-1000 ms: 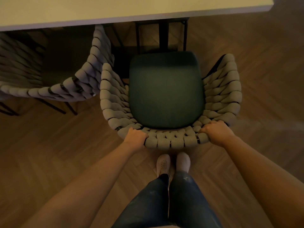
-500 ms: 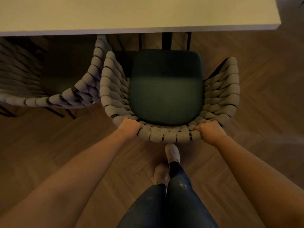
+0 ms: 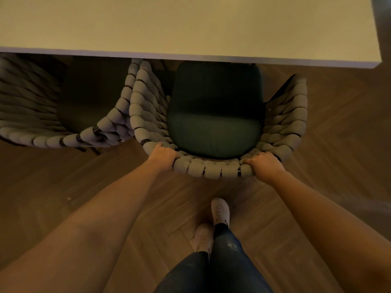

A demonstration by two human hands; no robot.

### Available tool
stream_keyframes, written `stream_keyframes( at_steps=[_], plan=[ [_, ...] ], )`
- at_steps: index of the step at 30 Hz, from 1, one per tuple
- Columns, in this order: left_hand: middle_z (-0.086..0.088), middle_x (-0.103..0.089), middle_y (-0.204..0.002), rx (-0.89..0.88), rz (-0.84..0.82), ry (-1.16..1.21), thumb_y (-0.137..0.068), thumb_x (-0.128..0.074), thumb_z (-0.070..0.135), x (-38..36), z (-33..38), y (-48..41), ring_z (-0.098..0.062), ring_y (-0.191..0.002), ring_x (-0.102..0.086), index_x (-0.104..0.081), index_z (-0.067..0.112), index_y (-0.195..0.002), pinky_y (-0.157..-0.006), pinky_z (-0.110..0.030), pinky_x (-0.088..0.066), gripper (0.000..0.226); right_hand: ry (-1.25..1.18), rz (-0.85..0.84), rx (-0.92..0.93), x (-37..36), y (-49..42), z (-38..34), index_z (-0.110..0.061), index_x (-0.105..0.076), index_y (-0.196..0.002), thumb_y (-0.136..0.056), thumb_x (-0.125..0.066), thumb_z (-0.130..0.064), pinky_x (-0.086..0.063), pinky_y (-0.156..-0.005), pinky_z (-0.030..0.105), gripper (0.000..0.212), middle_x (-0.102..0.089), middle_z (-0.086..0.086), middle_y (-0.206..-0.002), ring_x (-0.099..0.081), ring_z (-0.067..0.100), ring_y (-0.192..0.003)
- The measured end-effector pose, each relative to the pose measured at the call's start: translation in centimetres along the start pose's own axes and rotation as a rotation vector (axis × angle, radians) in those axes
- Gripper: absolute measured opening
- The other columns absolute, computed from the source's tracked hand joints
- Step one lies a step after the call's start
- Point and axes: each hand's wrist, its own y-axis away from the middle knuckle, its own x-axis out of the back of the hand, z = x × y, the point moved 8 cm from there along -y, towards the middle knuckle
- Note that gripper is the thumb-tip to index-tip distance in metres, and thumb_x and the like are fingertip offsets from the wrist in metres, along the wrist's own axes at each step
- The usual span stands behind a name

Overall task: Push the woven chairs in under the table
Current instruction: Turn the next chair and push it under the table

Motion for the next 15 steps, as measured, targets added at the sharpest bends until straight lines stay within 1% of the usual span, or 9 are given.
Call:
stream_keyframes(
  at_steps=[2, 4, 8, 10, 13, 15],
  plan=[
    [0.004, -0.056, -0.135, 0.025, 0.002, 0.011, -0.099, -0.047, 0.026, 0.8, -0.7, -0.8, -0.019, -0.132, -0.043, -0.048, 0.034, -0.137, -0.115, -0.042, -0.019, 0.039, 0.002, 0.0, 0.019, 0.6, -1.1, 0.4, -0.033, -0.052, -0.132, -0.095, -0.053, -0.023, -0.038, -0.1, 0.035, 0.038, -0.062, -0.002, -0.122, -0.054, 0.02, -0.116],
    [0.005, -0.054, -0.138, 0.04, -0.009, 0.012, -0.099, -0.047, 0.028, 1.4, -1.0, -1.7, -0.02, -0.134, -0.042, -0.046, 0.036, -0.138, -0.114, -0.043, -0.02, 0.04, 0.008, -0.021, 0.04, 1.1, -2.2, 1.2, -0.034, -0.051, -0.132, -0.094, -0.056, -0.025, -0.035, -0.104, 0.038, 0.04, -0.06, -0.002, -0.125, -0.052, 0.021, -0.119],
    [0.008, -0.051, -0.141, 0.022, 0.01, 0.045, -0.1, -0.044, 0.032, 2.2, -0.9, -3.2, -0.018, -0.135, -0.039, -0.047, 0.037, -0.138, -0.111, -0.044, -0.023, 0.038, 0.028, -0.04, 0.066, 1.5, -3.5, 2.8, -0.036, -0.049, -0.133, -0.094, -0.054, -0.025, -0.031, -0.107, 0.042, 0.041, -0.059, -0.003, -0.127, -0.05, 0.021, -0.122],
    [0.007, -0.049, -0.143, 0.033, -0.011, 0.026, -0.1, -0.043, 0.032, 2.0, -1.2, -3.6, -0.019, -0.136, -0.039, -0.047, 0.037, -0.138, -0.112, -0.045, -0.022, 0.038, 0.04, -0.041, 0.083, 1.7, -3.7, 3.0, -0.036, -0.05, -0.132, -0.095, -0.053, -0.025, -0.03, -0.107, 0.043, 0.039, -0.06, -0.003, -0.126, -0.05, 0.022, -0.121],
    [0.006, -0.052, -0.139, 0.069, -0.029, 0.0, -0.1, -0.043, 0.034, 1.4, -1.6, -4.1, -0.018, -0.133, -0.042, -0.051, 0.034, -0.136, -0.113, -0.045, -0.02, 0.037, 0.076, -0.019, 0.115, 1.7, -4.2, 3.1, -0.035, -0.053, -0.128, -0.095, -0.05, -0.025, -0.03, -0.107, 0.045, 0.035, -0.06, -0.004, -0.123, -0.05, 0.022, -0.12],
    [0.006, -0.057, -0.134, 0.082, -0.043, -0.013, -0.099, -0.044, 0.031, 1.1, -1.8, -4.6, -0.018, -0.128, -0.047, -0.056, 0.033, -0.13, -0.113, -0.044, -0.021, 0.034, 0.066, -0.018, 0.118, 1.6, -4.6, 3.5, -0.037, -0.055, -0.125, -0.093, -0.05, -0.026, -0.028, -0.107, 0.048, 0.034, -0.06, -0.007, -0.122, -0.05, 0.022, -0.12]
  ],
)
